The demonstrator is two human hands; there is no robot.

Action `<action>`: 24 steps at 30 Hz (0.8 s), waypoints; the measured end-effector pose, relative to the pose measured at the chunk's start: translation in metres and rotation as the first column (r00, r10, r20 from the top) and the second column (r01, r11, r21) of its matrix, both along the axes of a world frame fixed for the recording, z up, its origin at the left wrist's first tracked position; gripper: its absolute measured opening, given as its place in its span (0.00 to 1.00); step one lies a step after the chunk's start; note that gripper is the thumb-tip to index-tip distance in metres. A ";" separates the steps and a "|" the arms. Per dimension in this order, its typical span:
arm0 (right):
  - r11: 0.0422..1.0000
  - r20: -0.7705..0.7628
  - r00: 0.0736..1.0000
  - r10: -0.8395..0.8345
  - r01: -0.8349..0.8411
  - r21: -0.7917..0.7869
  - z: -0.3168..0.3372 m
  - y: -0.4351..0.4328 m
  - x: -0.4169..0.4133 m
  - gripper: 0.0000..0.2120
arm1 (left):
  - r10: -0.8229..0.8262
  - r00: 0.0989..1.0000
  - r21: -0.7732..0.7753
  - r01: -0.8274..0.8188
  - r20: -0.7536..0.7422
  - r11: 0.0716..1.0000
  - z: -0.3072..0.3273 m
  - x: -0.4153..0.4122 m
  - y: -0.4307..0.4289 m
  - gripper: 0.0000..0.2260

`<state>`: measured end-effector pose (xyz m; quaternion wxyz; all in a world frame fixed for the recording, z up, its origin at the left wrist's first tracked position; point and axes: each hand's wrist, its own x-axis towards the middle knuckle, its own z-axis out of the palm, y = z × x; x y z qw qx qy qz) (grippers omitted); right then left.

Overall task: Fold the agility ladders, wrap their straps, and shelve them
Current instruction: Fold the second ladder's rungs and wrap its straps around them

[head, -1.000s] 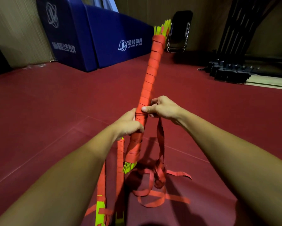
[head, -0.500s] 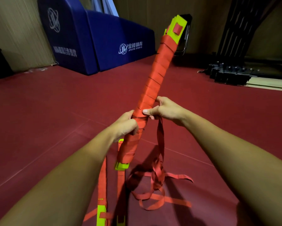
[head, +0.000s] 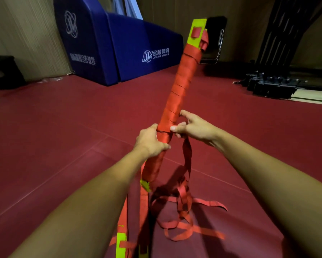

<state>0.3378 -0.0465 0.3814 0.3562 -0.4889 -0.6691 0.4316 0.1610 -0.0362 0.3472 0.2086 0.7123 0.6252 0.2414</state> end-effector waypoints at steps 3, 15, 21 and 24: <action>0.998 -0.028 0.998 0.060 -0.061 -0.024 0.008 -0.004 0.003 0.17 | -0.117 0.968 -0.132 0.149 0.220 0.980 0.000 -0.002 -0.001 0.26; 0.994 0.029 0.996 -0.079 0.076 0.083 0.014 -0.009 -0.002 0.15 | -0.187 0.982 0.058 0.188 -0.020 0.981 -0.005 0.001 0.003 0.25; 0.998 -0.059 0.997 0.043 -0.046 -0.051 0.019 -0.009 0.005 0.16 | -0.138 0.954 -0.114 0.174 0.264 0.978 0.003 -0.005 0.001 0.23; 0.999 -0.035 0.999 0.026 -0.027 -0.031 0.022 -0.008 0.006 0.18 | -0.161 0.909 -0.161 0.237 0.383 0.958 0.003 -0.004 -0.001 0.26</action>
